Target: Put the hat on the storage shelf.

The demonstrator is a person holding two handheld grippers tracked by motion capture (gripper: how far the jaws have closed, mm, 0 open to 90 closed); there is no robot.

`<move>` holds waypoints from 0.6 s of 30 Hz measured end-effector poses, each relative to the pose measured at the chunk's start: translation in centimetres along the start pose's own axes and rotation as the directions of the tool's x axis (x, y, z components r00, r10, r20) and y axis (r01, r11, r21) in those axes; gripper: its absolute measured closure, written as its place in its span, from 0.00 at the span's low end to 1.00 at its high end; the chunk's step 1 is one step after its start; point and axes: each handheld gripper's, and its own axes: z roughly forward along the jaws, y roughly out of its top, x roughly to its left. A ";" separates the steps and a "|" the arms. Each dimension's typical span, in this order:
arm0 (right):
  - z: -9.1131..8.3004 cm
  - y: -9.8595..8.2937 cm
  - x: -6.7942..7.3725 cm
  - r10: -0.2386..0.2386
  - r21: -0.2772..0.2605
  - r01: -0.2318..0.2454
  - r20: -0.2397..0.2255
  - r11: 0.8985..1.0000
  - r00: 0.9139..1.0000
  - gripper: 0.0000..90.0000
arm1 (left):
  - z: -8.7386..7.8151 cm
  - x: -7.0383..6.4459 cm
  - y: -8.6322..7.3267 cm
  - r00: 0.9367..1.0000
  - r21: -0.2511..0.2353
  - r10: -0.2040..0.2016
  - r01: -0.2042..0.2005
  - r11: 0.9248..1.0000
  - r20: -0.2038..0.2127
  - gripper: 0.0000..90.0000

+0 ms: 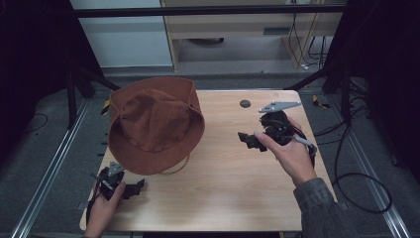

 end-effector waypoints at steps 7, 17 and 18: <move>1.4 -4.2 -1.4 0.046 0.048 -0.047 0.011 0.998 0.999 0.09 | 0.0 0.0 0.0 1.000 0.000 0.000 0.000 1.000 0.000 0.00; 3.9 -8.9 -2.3 0.080 0.147 -0.087 0.057 0.985 0.995 0.14 | 0.0 0.0 0.0 1.000 0.000 0.000 0.000 1.000 0.000 0.00; 4.1 -9.3 -2.5 0.086 0.152 -0.095 0.062 0.984 0.994 0.15 | 0.0 0.0 0.0 1.000 0.000 0.000 0.000 1.000 0.000 0.00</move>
